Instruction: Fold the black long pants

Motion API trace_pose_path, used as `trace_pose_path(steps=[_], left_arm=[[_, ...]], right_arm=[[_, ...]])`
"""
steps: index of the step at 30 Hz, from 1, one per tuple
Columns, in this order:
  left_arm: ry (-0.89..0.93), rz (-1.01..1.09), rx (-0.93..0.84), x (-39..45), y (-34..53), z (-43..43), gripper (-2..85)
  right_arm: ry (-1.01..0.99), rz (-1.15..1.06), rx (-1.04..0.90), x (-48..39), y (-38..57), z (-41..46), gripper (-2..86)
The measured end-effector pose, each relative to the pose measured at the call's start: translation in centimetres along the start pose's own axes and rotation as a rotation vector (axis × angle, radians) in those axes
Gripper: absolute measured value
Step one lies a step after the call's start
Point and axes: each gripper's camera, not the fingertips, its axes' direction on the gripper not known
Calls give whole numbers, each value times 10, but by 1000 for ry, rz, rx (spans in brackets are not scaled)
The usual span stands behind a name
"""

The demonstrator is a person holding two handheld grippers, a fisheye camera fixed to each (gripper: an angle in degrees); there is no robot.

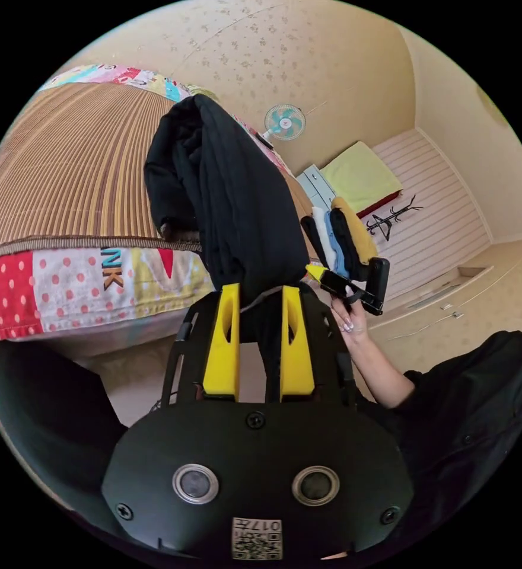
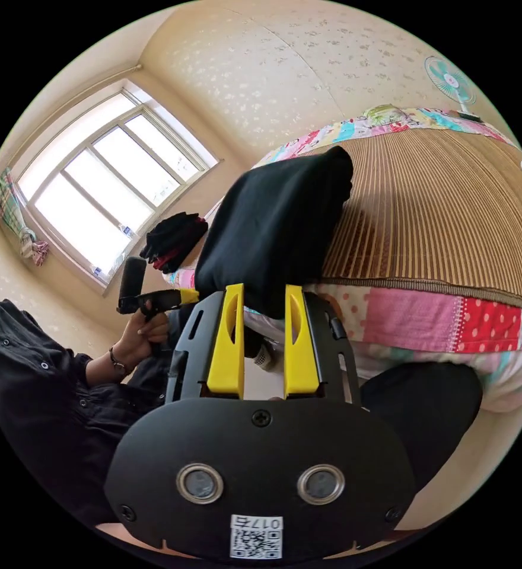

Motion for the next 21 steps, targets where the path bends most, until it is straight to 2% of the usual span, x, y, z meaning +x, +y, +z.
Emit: trace_pose_path(steps=[2,4,8,12,14,19,21], left_arm=[[-18,-29,35,0,4,-19,113],[-32,-37,52,-4,5,-31,114],[-73,-58,118,-23,-15,-60,114],[-91,-93,174,-53,-63,-80,115],[-111,-105,174,-73,-99,-79,121],[-110,-112,33,-102,-140,-32,104],[-105,-100,89,-102,-133,-29,76]], right_arm=[[62,-14,97,-14,-30,-11,107],[61,-42,106,-26,-58,-3,114],[43,-134,-64,-53,-110,55,122],[43,-183,-10,-80,-110,76,125],[71,-159,-48,-82,-104,100,125],[154,-104,-69,-52,-89,145,110],[113,-67,-85,-37,-89,159,97]])
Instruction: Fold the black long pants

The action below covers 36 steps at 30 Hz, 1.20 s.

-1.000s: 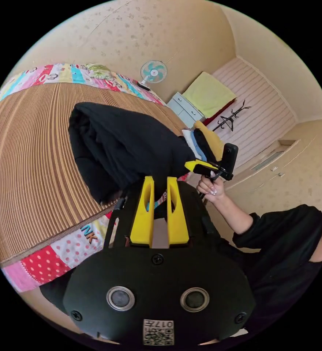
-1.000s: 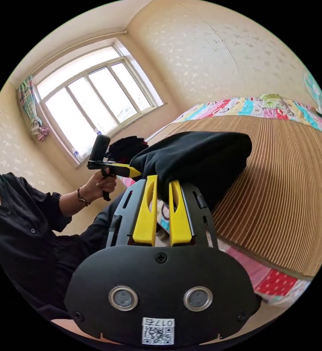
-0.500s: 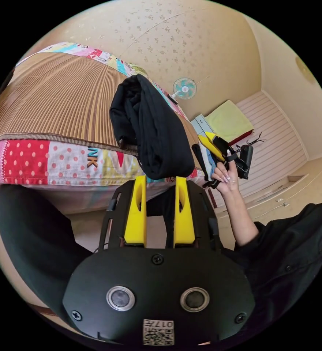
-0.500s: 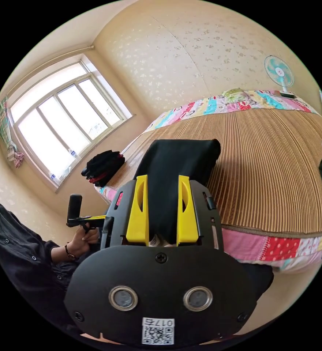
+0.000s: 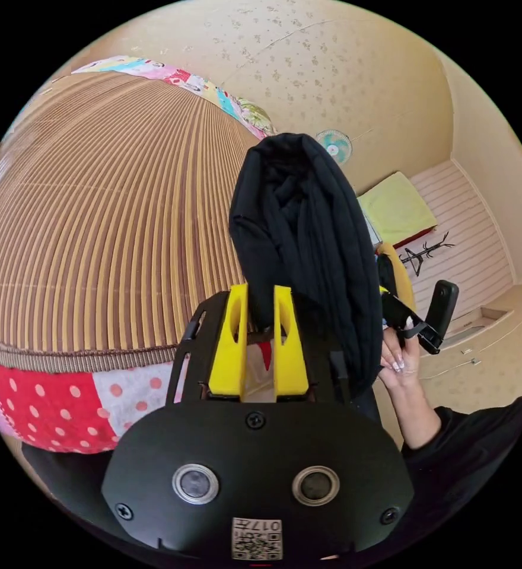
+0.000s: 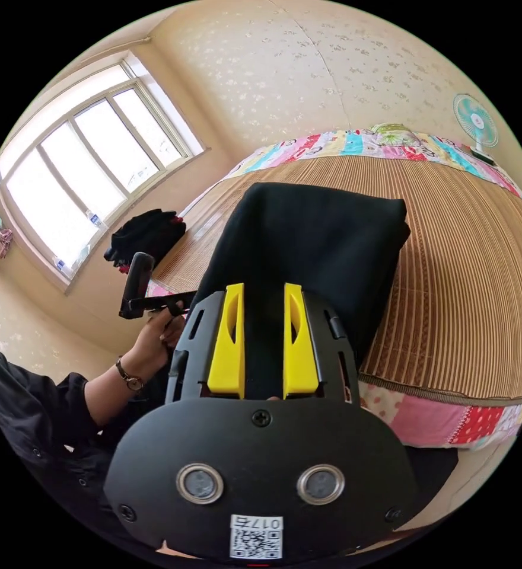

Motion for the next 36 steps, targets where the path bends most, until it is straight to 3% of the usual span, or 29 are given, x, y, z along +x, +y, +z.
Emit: trace_pose_path(steps=[3,9,15,19,22,30,36], left_arm=[[-20,62,68,2,12,-9,53],[-3,84,-54,-4,-19,-25,51],[70,62,-68,-24,-39,-47,58],[201,7,-51,-47,-43,-67,79],[242,-42,15,-66,-43,-89,80],[151,-185,301,-102,-27,-166,93],[158,-254,368,-120,-15,-191,87]], right_arm=[[13,32,-15,6,-15,21,66],[131,-55,19,5,-50,87,22],[254,-111,-94,-14,-68,114,29],[335,4,28,-29,-70,86,90],[276,0,99,-40,-71,78,149],[383,-85,-196,-61,-118,170,269],[837,-280,-320,-72,-81,240,283]])
